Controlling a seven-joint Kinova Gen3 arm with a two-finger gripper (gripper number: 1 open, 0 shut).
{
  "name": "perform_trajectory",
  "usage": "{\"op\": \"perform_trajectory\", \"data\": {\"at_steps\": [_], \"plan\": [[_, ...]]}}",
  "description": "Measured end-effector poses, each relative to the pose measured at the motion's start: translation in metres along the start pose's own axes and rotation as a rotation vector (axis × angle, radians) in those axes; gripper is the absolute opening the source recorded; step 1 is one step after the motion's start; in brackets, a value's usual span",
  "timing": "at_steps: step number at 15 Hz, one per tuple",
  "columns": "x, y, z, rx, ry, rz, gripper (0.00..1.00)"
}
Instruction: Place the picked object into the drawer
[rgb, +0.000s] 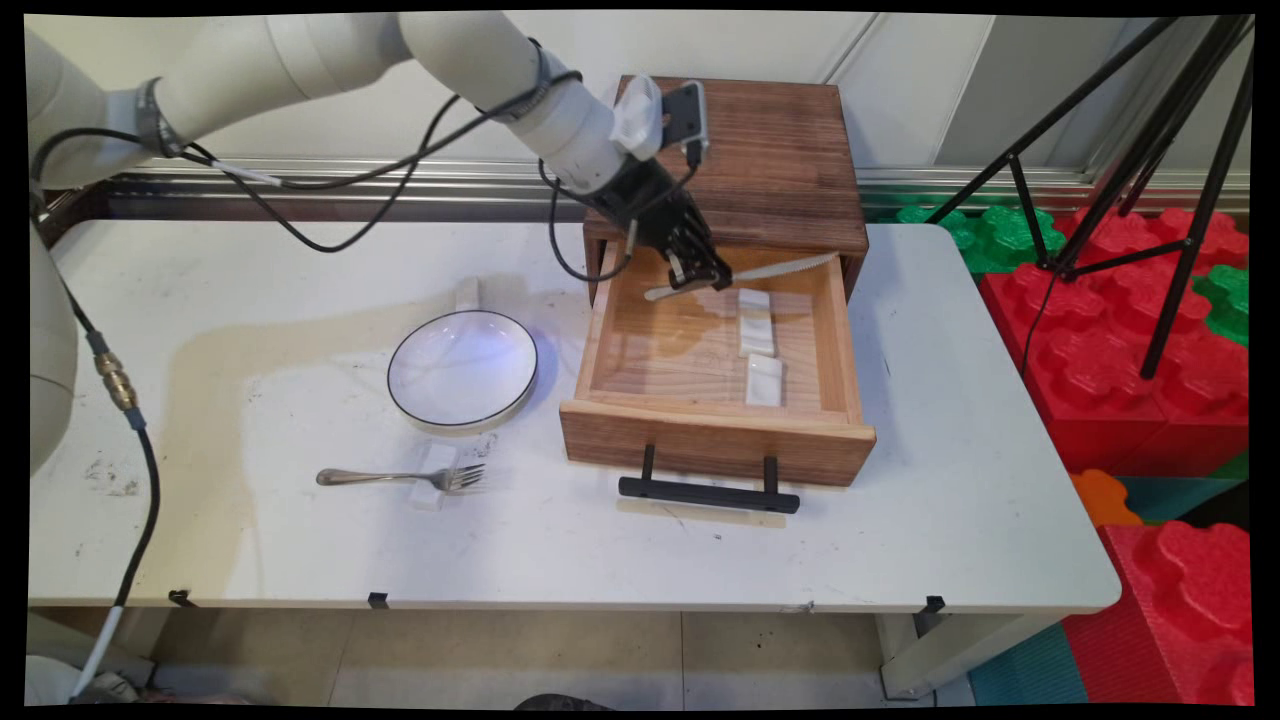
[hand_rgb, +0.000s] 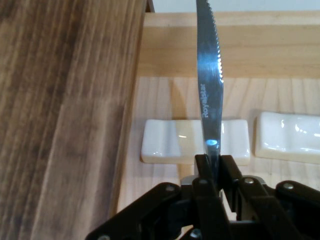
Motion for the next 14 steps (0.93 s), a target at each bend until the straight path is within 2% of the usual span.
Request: {"op": "perform_trajectory", "data": {"at_steps": [4, 14], "plan": [[-0.004, 0.001, 0.017, -0.011, -0.025, 0.007, 0.00], [-0.018, 0.007, 0.034, -0.018, -0.072, 0.015, 0.00]]}}
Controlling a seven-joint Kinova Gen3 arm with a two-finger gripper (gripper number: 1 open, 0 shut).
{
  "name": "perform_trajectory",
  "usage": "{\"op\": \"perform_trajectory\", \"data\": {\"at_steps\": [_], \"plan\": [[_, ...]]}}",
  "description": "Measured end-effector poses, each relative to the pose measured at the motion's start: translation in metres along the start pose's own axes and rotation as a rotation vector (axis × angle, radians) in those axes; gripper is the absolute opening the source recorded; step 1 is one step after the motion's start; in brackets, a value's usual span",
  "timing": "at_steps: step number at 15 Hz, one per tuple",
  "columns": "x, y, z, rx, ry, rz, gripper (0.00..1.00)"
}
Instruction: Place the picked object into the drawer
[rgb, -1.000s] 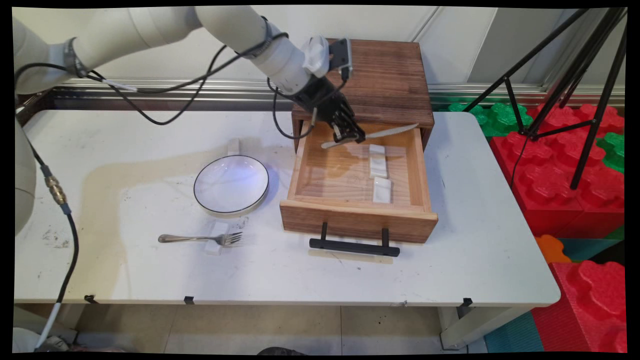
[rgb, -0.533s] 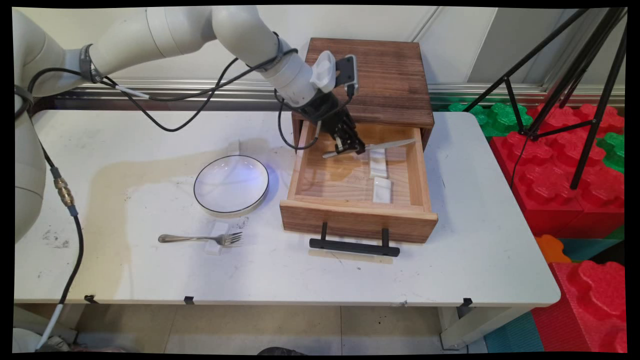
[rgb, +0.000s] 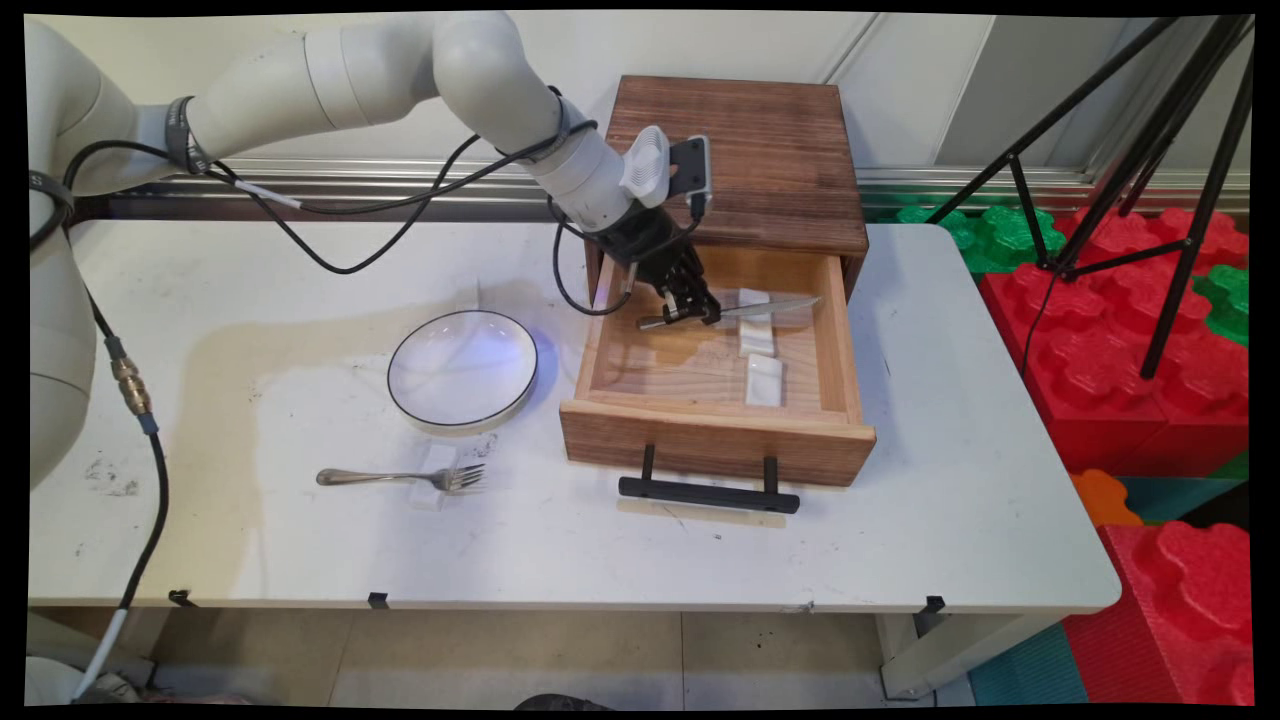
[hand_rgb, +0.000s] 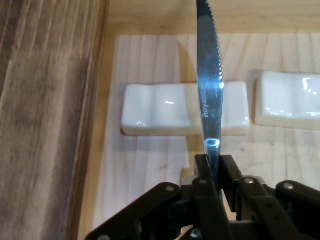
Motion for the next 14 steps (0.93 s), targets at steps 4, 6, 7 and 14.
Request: {"op": "perform_trajectory", "data": {"at_steps": [4, 6, 7, 14], "plan": [[-0.0046, -0.0006, 0.0041, 0.005, -0.012, 0.002, 0.00], [-0.0059, -0.0008, 0.0052, 0.007, -0.015, 0.002, 0.00], [-0.0060, -0.0008, 0.0053, 0.008, -0.015, 0.003, 1.00], [-0.0056, 0.0011, 0.0007, 0.021, -0.012, -0.004, 1.00]]}}
